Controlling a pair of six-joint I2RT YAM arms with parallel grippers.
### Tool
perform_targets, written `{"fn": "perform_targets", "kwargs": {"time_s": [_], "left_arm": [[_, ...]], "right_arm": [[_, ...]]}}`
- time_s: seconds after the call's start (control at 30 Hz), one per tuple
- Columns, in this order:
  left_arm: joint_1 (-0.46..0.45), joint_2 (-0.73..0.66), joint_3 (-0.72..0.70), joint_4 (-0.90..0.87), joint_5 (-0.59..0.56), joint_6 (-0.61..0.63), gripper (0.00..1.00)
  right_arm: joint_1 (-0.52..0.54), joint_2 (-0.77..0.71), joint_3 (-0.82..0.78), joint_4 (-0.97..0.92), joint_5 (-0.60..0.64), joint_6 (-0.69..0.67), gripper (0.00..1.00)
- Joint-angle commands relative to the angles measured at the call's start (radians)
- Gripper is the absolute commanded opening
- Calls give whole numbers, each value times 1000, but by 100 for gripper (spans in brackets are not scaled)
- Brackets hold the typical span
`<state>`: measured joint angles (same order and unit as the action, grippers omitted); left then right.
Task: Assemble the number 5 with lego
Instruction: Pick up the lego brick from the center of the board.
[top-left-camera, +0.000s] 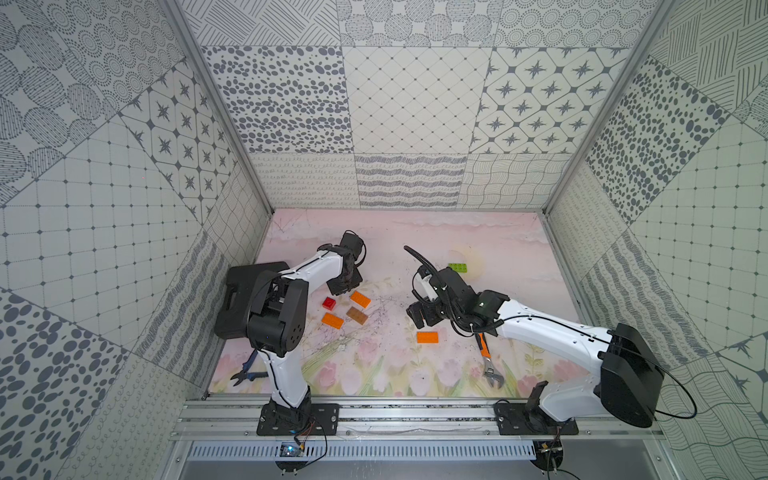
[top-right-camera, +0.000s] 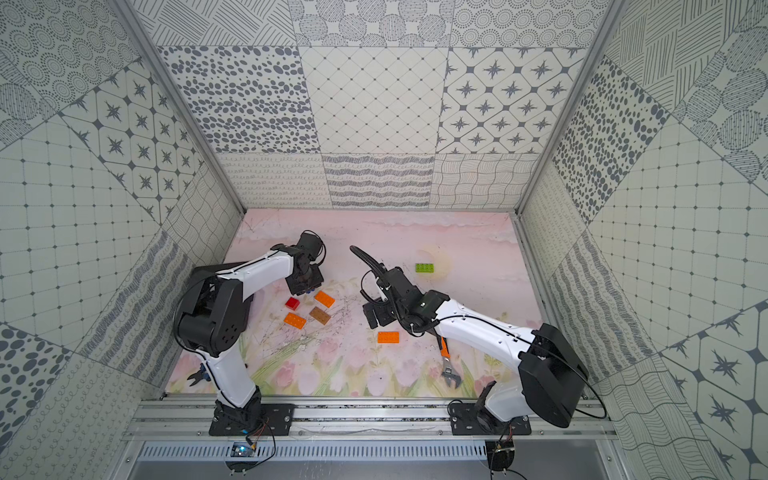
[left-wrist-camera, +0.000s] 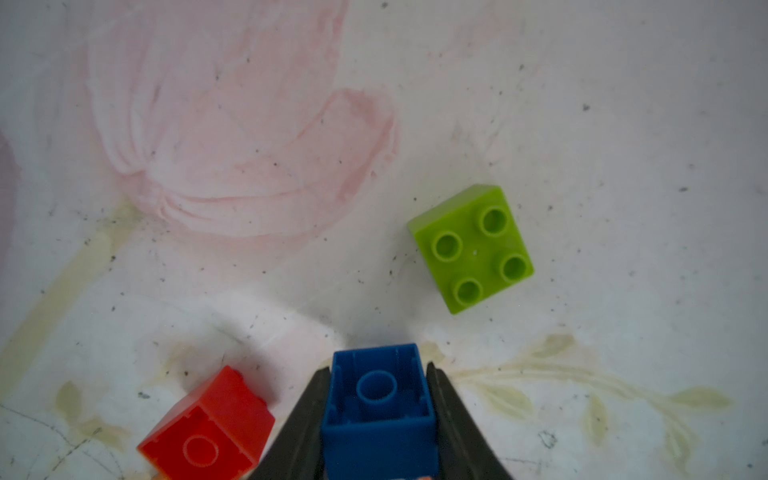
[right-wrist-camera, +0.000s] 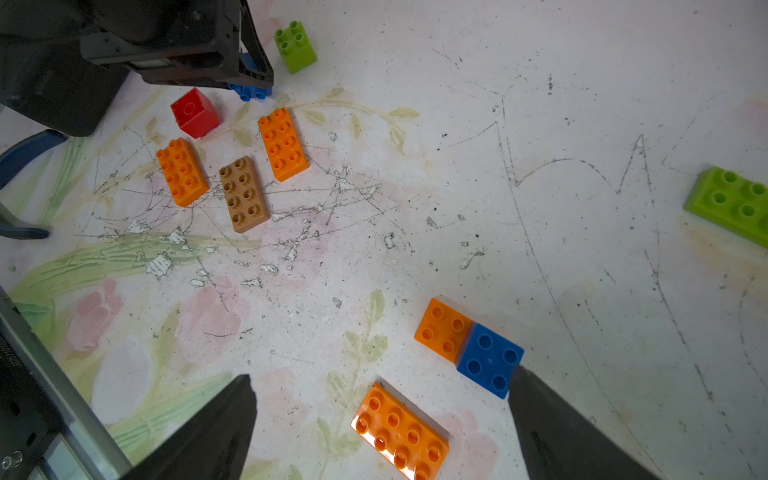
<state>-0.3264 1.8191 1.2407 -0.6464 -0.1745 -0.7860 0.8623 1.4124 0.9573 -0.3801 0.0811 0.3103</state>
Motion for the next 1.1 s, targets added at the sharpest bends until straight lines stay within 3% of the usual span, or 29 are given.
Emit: {"fn": "perform_targets", "kwargs": {"time_s": [0.0, 0.23, 0.37, 0.43, 0.5, 0.63, 0.8, 0.9, 1.07], "left_arm": [[-7, -102, -42, -44, 76, 0, 24], [-144, -263, -142, 22, 424, 34, 23], [-282, -273, -180, 23, 548, 41, 23], [-343, -270, -207, 32, 599, 45, 22], [-383, -249, -210, 0, 620, 52, 19], [-450, -225, -188, -102, 613, 81, 21], [-470, -135, -144, -179, 678, 118, 20], [-470, -67, -83, -261, 661, 142, 21], [-470, -15, -84, -248, 754, 173, 21]], "right_arm": [[-7, -40, 3, 26, 49, 43, 99], [-49, -187, -113, 73, 100, 108, 99], [-132, -257, -188, 72, 49, 201, 99], [-201, -277, -219, 64, -35, 255, 99], [-241, -290, -243, 54, -91, 280, 99], [-253, -316, -255, -33, -60, 316, 99], [-253, -347, -285, -48, -98, 332, 99], [-253, -359, -300, -53, -104, 344, 99], [-252, -363, -319, -38, -157, 341, 99]]}}
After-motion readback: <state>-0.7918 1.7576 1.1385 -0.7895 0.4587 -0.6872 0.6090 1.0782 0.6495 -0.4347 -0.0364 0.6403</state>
